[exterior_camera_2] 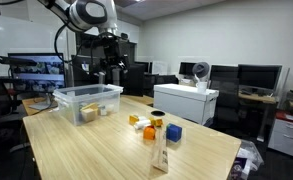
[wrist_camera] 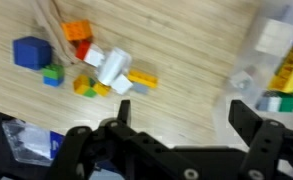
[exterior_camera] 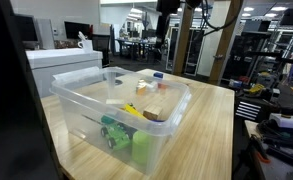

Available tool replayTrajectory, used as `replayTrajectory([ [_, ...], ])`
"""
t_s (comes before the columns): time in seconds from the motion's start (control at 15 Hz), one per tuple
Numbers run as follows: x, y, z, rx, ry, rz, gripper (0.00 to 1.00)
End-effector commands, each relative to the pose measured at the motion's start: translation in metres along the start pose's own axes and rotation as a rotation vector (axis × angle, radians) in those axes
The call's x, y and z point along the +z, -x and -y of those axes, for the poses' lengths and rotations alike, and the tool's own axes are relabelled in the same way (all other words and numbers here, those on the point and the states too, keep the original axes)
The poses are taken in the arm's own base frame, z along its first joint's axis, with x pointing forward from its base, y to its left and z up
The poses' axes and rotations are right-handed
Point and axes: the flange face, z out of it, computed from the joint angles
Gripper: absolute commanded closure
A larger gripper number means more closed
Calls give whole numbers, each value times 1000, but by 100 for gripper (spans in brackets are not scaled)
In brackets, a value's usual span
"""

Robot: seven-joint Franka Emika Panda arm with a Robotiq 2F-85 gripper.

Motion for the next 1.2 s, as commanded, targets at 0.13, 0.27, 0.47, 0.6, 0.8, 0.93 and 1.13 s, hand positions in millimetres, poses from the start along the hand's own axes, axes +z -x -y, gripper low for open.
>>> replayTrajectory([
  [0.13, 89, 48, -91, -21, 218, 180, 0],
  [0.27, 120, 60, -107, -90, 288, 249, 0],
  [0.47, 164, 65, -115, -212, 374, 326, 0],
  [0.6, 188, 63, -111, -273, 407, 350, 0],
  [0.8, 218, 51, -97, -362, 439, 357, 0],
  [0.93, 229, 42, -93, -397, 452, 354, 0],
  [1.13, 243, 24, -90, -427, 465, 331, 0],
])
